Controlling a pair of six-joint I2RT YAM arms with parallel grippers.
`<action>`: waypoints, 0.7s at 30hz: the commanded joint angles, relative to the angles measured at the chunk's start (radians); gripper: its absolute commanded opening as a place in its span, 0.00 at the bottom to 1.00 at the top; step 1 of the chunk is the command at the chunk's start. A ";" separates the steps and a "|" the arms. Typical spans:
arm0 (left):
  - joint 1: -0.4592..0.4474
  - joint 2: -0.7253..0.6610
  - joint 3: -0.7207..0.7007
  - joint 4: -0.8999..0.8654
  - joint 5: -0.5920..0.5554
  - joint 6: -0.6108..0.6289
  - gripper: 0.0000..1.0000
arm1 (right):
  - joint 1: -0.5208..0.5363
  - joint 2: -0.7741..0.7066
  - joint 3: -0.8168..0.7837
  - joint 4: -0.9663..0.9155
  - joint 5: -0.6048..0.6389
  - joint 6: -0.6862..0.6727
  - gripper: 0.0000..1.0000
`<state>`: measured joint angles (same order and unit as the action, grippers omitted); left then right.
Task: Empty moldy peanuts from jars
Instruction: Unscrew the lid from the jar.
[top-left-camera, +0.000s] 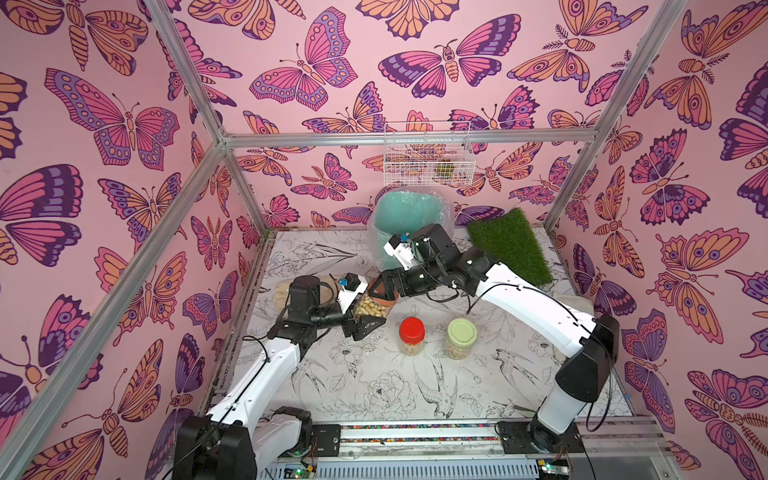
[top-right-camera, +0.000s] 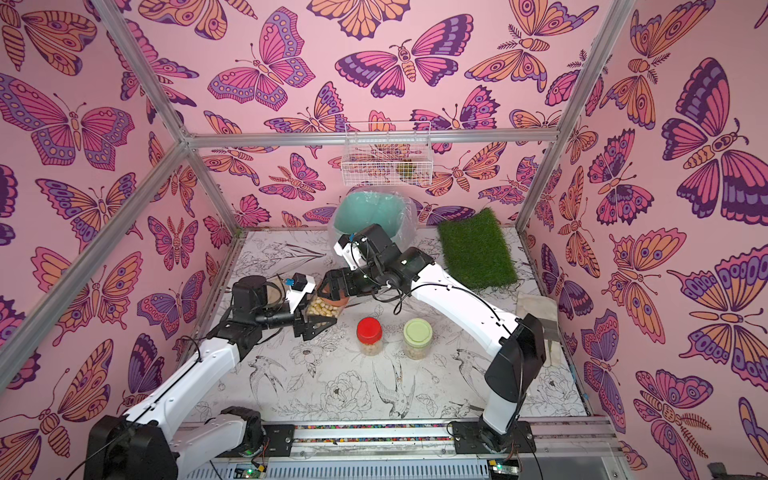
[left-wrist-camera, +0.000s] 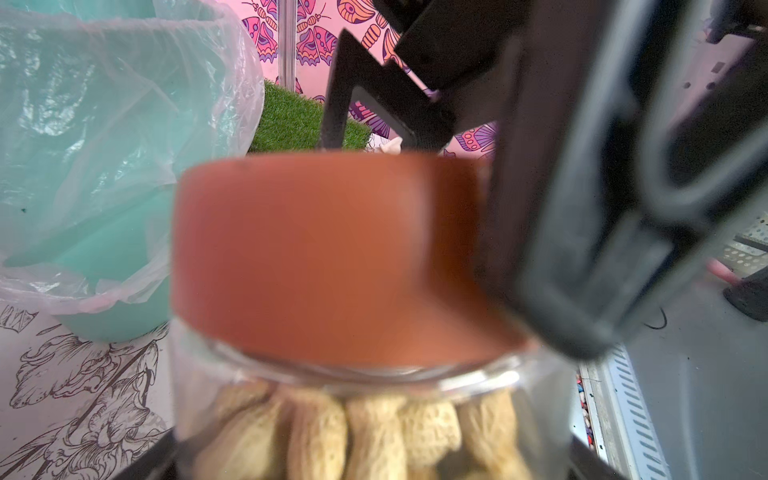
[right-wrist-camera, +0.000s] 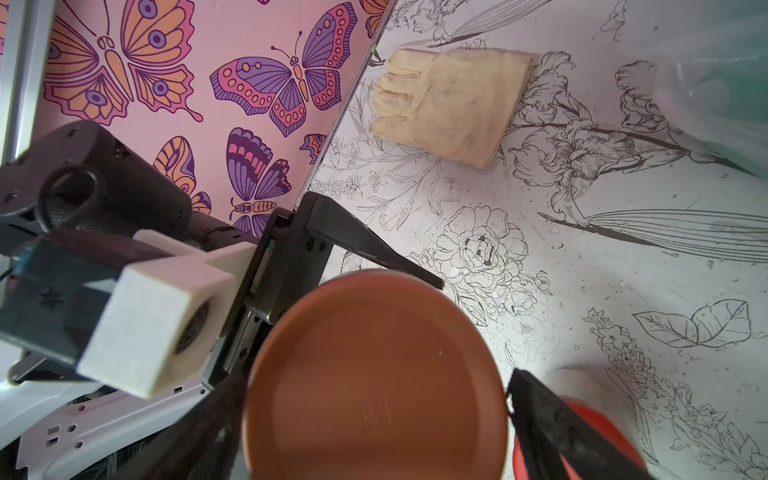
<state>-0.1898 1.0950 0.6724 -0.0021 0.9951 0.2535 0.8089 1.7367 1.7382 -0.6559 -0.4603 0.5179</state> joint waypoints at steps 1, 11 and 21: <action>0.005 -0.009 0.006 0.039 0.032 0.010 0.00 | 0.008 0.024 0.039 -0.033 0.010 -0.029 0.92; 0.005 -0.009 0.004 0.039 0.030 0.010 0.00 | 0.007 0.057 0.046 -0.057 -0.065 -0.104 0.67; 0.006 -0.007 0.004 0.038 0.043 0.007 0.00 | -0.080 0.047 0.020 -0.020 -0.265 -0.310 0.35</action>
<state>-0.1879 1.0962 0.6701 -0.0273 0.9775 0.2642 0.7586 1.7832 1.7660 -0.6701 -0.6090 0.3351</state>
